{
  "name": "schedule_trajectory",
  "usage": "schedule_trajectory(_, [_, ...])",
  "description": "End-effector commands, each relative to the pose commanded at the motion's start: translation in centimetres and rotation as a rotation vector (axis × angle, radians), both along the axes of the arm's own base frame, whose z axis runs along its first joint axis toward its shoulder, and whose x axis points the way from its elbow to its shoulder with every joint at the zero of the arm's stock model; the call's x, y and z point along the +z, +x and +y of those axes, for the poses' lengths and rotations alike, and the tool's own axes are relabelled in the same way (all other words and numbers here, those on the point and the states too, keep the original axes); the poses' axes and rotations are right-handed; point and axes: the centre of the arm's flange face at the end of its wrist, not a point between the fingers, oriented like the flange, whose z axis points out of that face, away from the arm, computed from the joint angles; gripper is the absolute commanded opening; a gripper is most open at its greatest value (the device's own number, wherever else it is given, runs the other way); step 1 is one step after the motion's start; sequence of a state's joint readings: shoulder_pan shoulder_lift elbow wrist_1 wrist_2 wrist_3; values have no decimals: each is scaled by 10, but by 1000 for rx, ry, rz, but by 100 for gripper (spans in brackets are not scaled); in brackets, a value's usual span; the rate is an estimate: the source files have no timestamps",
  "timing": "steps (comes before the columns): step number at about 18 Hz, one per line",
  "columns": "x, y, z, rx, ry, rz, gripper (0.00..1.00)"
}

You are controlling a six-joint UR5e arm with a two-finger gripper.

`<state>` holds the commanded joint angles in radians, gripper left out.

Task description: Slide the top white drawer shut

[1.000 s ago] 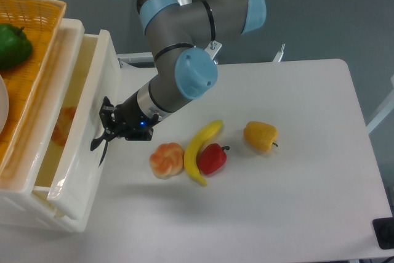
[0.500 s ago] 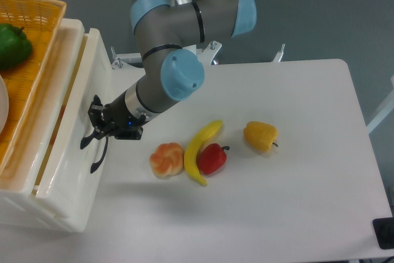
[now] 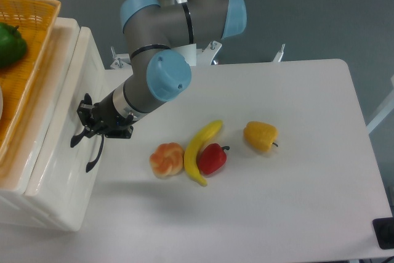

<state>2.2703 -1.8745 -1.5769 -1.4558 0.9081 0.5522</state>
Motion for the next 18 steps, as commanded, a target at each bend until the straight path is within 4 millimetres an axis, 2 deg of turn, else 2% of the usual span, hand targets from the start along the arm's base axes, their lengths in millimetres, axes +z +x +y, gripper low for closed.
schedule_trajectory(2, [2, -10, -2, 12, 19, 15, 28])
schedule_trajectory(3, [5, -22, -4, 27, 34, 30, 32])
schedule_trajectory(6, [9, -61, -19, 80, 35, 91, 43])
schedule_trajectory(7, [12, -79, -27, 110, 44, 110, 46])
schedule_trajectory(10, [19, -121, -43, 173, 67, 159, 64])
schedule_trajectory(11, [19, -136, -51, 193, 56, 185, 98])
schedule_trajectory(13, [15, -166, -69, 235, 34, 226, 100])
schedule_trajectory(15, [4, -199, -83, 266, 51, 263, 100])
schedule_trajectory(18, [-16, -244, -109, 175, 88, 386, 100])
